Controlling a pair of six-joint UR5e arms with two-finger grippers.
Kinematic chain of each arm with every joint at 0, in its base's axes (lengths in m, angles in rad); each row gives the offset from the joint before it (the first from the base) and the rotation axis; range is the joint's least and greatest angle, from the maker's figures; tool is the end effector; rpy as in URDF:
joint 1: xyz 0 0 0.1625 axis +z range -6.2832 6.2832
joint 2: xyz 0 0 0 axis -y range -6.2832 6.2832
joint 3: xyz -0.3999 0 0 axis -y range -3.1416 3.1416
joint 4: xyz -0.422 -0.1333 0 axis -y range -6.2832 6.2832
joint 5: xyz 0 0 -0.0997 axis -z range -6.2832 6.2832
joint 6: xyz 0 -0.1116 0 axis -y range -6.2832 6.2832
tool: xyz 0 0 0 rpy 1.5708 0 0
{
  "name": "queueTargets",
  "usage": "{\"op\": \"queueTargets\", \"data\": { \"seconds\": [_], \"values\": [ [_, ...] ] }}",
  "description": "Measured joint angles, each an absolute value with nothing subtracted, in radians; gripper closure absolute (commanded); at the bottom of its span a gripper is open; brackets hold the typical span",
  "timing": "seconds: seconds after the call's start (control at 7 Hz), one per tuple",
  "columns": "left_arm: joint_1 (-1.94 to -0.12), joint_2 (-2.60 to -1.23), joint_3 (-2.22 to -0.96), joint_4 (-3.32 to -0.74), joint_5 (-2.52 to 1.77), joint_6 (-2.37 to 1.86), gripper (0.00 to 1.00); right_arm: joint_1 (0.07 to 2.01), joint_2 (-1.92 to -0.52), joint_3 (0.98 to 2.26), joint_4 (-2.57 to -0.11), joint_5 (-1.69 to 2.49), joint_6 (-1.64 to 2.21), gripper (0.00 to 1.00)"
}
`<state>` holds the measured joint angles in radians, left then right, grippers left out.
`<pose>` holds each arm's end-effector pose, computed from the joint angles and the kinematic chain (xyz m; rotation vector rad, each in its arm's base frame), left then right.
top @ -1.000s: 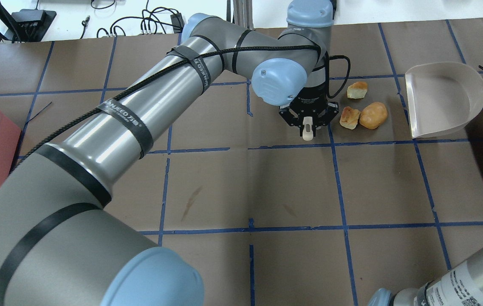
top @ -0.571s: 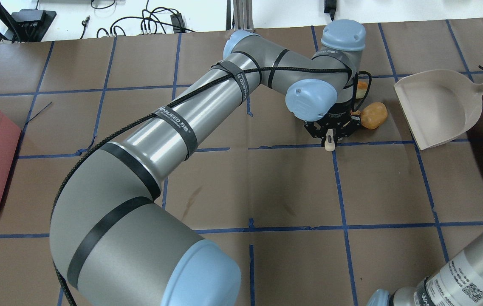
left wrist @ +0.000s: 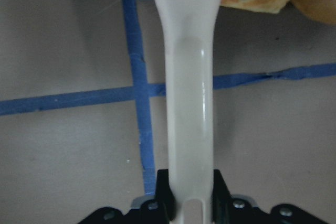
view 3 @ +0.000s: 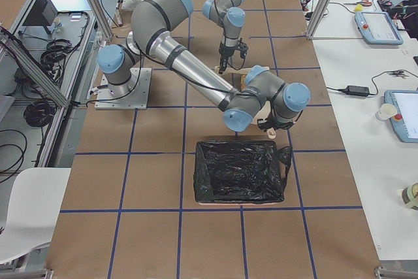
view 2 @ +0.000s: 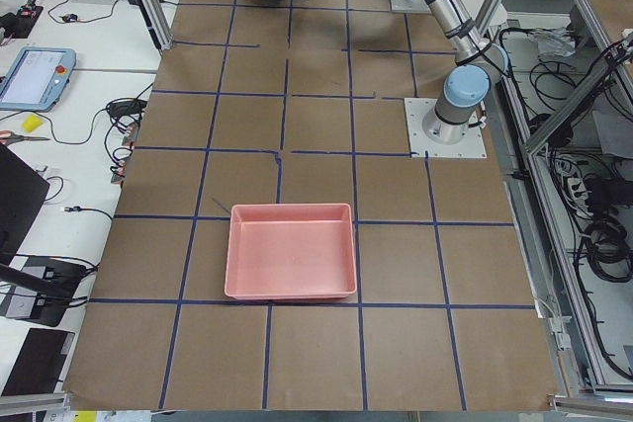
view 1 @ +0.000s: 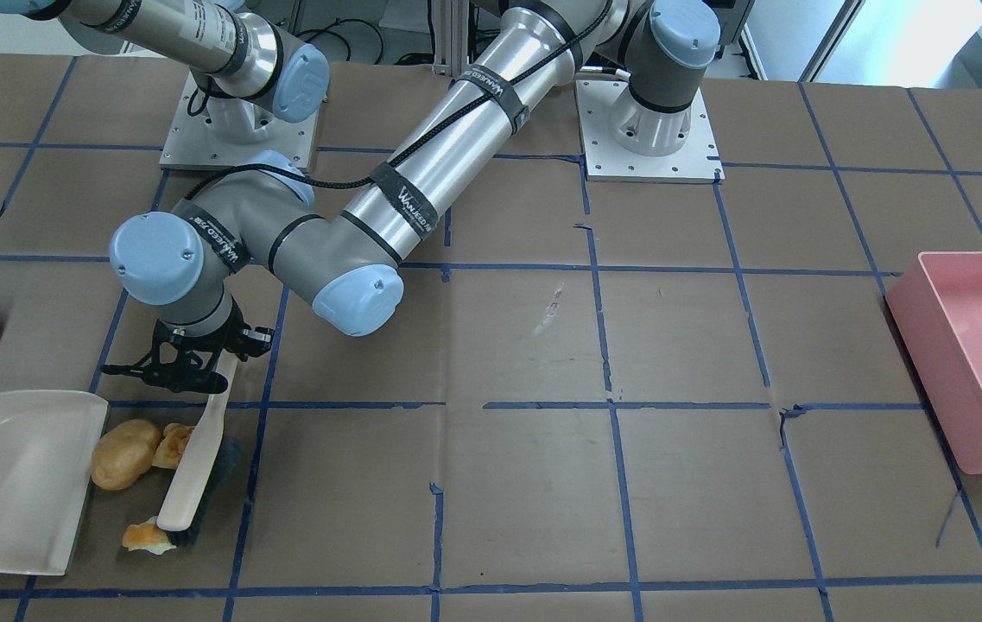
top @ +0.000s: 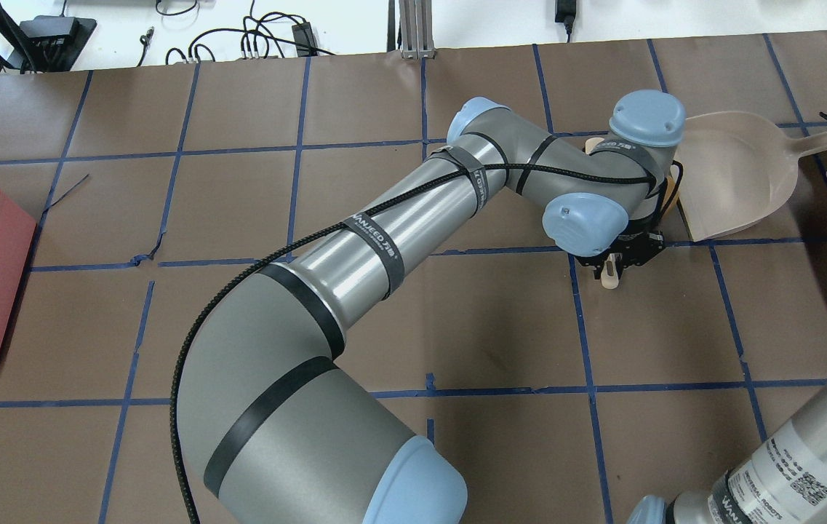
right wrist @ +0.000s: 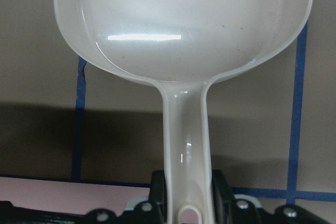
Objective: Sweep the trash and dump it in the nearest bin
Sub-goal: 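Sweep the bread chunks and tan lump into the dustpan with the left brush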
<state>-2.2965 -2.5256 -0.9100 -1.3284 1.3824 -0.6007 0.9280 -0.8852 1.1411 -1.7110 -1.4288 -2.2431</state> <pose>-0.6623 -0.5142 0.1566 -0.1810 -3.0102 -0.2367 -0.3289 -0.6879 0.2440 -2.1459 2.1008 -0.1897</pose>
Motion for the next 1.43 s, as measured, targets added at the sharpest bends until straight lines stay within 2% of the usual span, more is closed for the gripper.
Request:
{"op": "queueTargets", "data": {
  "seconds": [0.86, 1.43],
  "values": [
    [-2.374, -2.537, -0.807, -1.335, 1.415, -0.324, 0.93, 0.929, -0.863, 1.172, -1.709, -1.415, -2.253, 1.00],
    [-2.391, -2.509, -0.787, -1.347, 1.406, -0.340, 0.91, 0.930, -0.861, 1.181, -1.710, -1.412, -2.255, 1.00]
  ]
}}
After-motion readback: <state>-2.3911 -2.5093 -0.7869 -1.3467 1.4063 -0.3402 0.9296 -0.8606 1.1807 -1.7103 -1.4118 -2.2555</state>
